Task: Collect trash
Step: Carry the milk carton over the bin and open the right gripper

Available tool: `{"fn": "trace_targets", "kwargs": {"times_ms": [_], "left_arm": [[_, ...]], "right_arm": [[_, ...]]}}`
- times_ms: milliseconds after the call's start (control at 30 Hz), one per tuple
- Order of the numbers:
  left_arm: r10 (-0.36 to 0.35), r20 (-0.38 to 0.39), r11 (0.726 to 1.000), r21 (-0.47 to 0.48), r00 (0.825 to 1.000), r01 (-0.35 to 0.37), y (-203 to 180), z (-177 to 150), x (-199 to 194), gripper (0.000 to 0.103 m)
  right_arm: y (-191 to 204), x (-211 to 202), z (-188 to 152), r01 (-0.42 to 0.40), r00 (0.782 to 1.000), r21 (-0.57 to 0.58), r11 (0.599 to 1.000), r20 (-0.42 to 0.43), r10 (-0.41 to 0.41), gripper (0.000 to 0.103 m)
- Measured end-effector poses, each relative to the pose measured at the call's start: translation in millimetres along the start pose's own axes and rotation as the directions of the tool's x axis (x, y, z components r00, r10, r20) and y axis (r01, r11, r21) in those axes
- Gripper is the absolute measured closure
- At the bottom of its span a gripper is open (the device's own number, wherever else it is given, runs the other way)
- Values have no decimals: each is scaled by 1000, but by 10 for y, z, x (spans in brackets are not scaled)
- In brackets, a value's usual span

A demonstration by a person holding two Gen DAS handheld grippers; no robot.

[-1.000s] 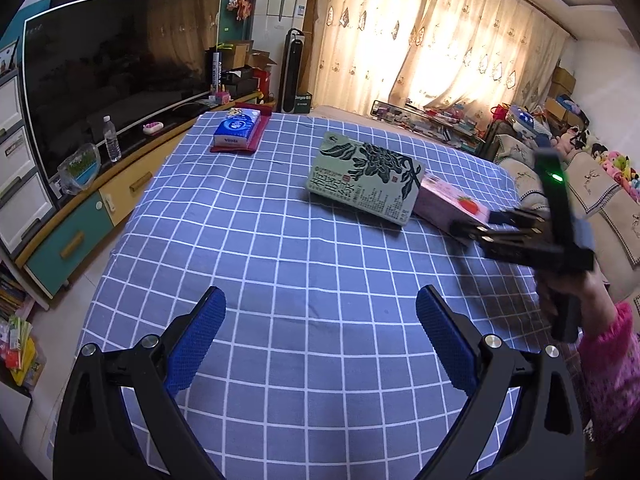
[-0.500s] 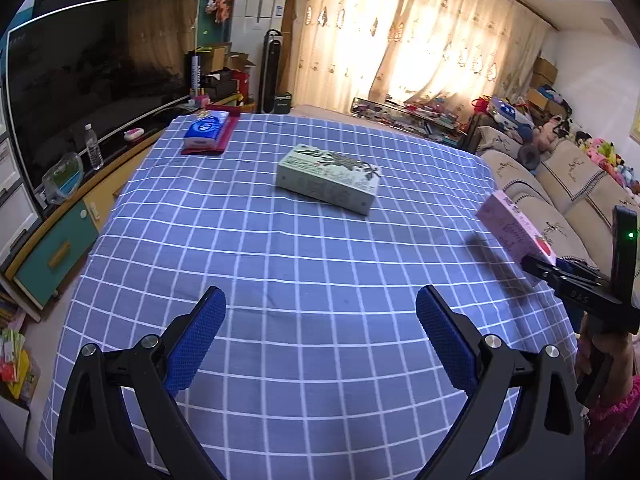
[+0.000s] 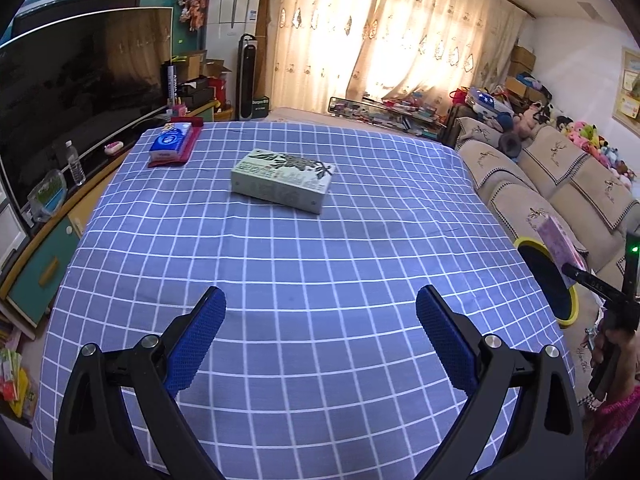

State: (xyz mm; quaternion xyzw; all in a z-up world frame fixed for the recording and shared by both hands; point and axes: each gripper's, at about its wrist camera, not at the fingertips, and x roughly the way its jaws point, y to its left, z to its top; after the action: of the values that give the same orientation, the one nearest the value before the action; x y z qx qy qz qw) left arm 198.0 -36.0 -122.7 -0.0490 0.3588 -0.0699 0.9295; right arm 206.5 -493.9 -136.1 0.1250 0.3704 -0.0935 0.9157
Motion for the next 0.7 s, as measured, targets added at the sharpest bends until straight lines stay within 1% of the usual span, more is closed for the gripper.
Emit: {"fn": "trace_targets", "kwargs": {"times_ms": [67,133,233,300,333,400,567,633,700], "left_arm": [[-4,-4,1000,8,1000,4,-49,5,13,8],[-6,-8,1000,19,1000,6,-99,9,29,8],[-10,-17,1000,27,1000,11,-156,25,63,8],[-9,-19,999,30,1000,10,-173,40,88,8],[-8,-20,999,34,1000,9,-184,56,104,8],[-11,-21,999,39,1000,12,-186,95,141,8],[3,-11,998,57,1000,-3,-80,298,285,8],[1,-12,997,80,1000,0,0,405,389,8],[-19,-30,995,96,999,21,66,502,510,8]], "right_arm": [[-249,109,-18,58,998,37,998,-30,-57,50],[-408,203,-37,93,995,55,994,-48,-91,50],[-530,344,-47,123,990,57,991,-70,-119,48],[-550,458,-51,148,984,25,989,-100,-145,46],[-531,481,-55,153,984,24,988,-99,-150,40],[-521,480,-68,153,985,32,988,-82,-150,37],[-435,436,-50,146,988,13,989,-54,-145,37],[-363,396,-49,143,989,1,990,-46,-143,37],[-327,364,-47,133,990,2,991,-41,-133,37]]}}
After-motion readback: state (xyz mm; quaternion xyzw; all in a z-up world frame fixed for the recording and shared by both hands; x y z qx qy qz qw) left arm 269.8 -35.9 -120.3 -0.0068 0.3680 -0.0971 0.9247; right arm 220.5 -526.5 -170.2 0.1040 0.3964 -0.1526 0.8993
